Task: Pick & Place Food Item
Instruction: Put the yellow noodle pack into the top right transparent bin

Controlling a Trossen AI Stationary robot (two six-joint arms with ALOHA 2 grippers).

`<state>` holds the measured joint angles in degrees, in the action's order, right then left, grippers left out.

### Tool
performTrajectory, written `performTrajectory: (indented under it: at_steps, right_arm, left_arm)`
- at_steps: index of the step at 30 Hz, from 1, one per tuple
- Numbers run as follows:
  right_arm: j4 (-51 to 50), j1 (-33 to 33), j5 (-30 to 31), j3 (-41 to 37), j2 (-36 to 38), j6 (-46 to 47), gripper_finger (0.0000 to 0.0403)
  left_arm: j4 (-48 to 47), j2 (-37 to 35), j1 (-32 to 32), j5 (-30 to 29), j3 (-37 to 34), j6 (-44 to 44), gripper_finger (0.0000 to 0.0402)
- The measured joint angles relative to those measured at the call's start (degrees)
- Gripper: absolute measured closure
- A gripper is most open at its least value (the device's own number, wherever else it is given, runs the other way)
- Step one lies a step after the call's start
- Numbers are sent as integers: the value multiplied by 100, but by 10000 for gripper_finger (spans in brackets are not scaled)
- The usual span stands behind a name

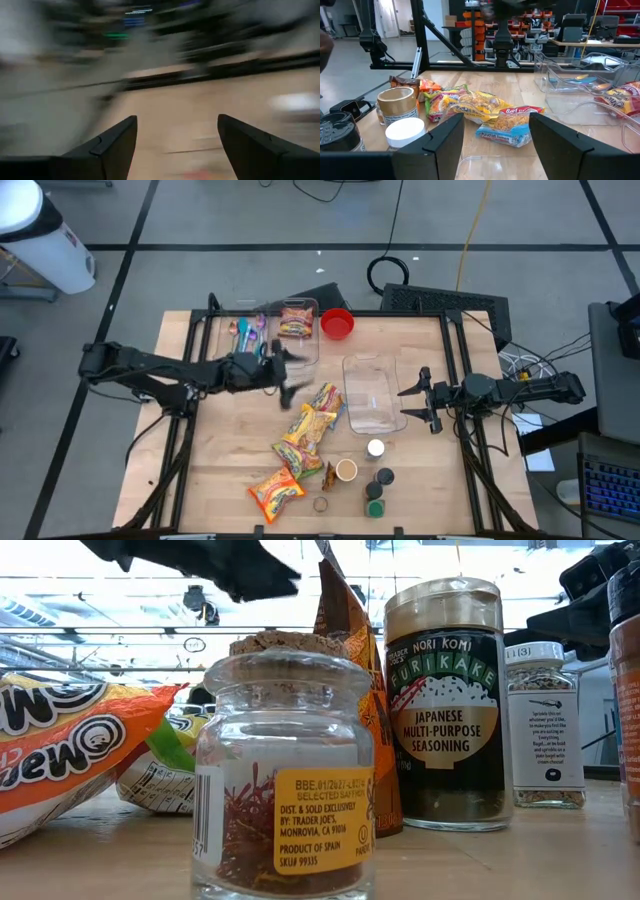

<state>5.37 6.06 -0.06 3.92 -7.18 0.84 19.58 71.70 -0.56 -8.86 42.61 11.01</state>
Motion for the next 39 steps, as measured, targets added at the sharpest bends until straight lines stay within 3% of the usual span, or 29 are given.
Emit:
performTrajectory:
  at_steps: [3, 6, 8, 13, 16, 20, 24, 34, 39]
  right_arm:
    - [0, 0, -1, 0, -2, 0, 187]
    - [0, 1, -1, 0, 0, 0, 187]
    - [0, 1, 0, 0, -1, 0, 185]
    - [0, 1, 1, 0, 0, 0, 184]
    - [0, 1, -1, 0, 0, 0, 187]
    - [0, 1, -1, 0, -1, 0, 186]
    - [7, 1, 1, 0, 0, 0, 184]
    - [3, 0, -1, 0, -1, 0, 186]
    - [2, 1, 1, 0, 0, 0, 184]
  left_arm:
    - [-186, -126, -59, 1889, 0, -836, 124]
    - [-544, -172, -267, 2606, 0, -1081, 124]
    - [-1000, -175, -422, 2293, 0, -955, 124]
    - [-2067, -73, -687, 693, 2, -1340, 124]
    - [-2643, 6, -775, 220, -7, -1704, 124]
    - [-3032, 129, -854, 184, -2, -2299, 124]
    - [-3007, 404, -969, 314, -74, -2356, 124]
    - [-2197, 1459, -1046, 144, -118, -1164, 124]
    - [-1831, 1667, -950, 396, -118, -914, 126]
